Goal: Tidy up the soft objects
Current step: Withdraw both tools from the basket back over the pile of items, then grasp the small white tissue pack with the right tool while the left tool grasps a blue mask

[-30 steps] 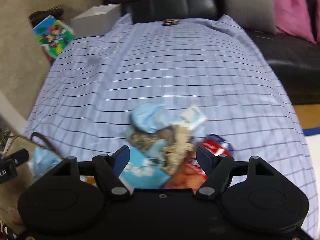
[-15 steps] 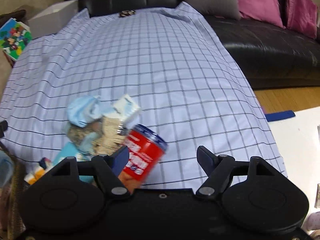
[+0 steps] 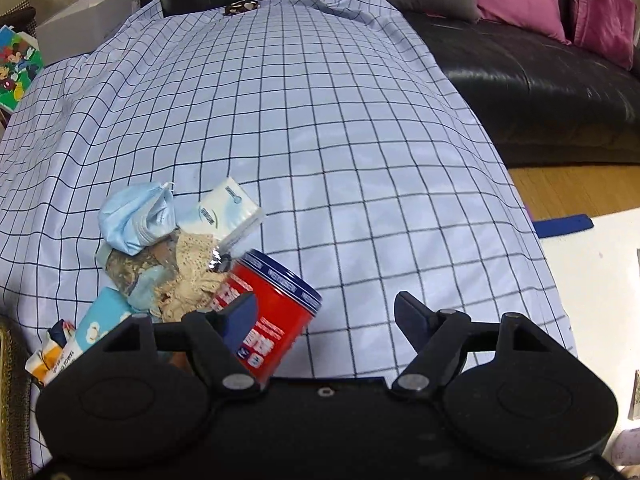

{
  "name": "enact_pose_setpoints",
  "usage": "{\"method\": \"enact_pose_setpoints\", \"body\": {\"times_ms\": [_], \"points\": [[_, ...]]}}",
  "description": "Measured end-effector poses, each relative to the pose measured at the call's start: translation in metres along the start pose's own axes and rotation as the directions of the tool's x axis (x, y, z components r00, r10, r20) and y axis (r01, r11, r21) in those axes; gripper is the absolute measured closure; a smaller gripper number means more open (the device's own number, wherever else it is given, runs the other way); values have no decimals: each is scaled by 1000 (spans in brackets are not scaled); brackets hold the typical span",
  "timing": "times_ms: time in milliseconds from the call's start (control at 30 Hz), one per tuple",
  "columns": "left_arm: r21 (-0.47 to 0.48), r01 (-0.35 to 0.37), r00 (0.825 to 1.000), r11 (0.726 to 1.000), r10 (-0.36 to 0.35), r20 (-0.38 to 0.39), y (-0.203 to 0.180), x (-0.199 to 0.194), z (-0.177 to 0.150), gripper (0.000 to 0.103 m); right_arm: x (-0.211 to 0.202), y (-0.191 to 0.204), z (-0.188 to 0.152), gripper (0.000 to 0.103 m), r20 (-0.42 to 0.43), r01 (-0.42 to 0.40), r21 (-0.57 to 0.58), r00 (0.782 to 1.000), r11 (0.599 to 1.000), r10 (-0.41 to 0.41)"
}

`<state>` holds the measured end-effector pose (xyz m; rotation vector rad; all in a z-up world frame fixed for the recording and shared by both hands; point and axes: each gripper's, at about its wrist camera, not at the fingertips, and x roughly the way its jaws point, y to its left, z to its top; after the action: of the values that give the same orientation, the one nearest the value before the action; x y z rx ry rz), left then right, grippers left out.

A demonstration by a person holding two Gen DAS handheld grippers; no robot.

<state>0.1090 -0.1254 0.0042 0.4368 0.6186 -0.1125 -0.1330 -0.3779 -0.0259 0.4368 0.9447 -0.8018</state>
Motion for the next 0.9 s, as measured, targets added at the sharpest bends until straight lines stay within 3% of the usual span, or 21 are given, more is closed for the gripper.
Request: {"method": "enact_pose_setpoints", "body": {"times_ms": [33,200,433,600,767,900], "points": [[-16,-12,1000,1000,12,-8,5,2,0,10,2,3,3,28,1,-3,-3,1000,1000,3],[-106,62,996,992,-69,-58,25,6,2,10,12,17,25,27,24,-8,-17,1000,1000,9],[-132,57,998,990,-56,14,23,-12,12,10,53,27,58,25,-25,-22,12,999,1000,22],[-103,105,994,989,-100,46,11,-17,15,10,79,32,70,24,-51,-77,69,995,995,80],[-51,168,986,984,-167,28,-11,-18,10,10,93,53,77,24,-71,-99,-19,993,995,97],[-33,250,967,968,-251,-30,-27,-15,5,10,105,71,73,24,-101,-110,-95,990,989,100]]}}
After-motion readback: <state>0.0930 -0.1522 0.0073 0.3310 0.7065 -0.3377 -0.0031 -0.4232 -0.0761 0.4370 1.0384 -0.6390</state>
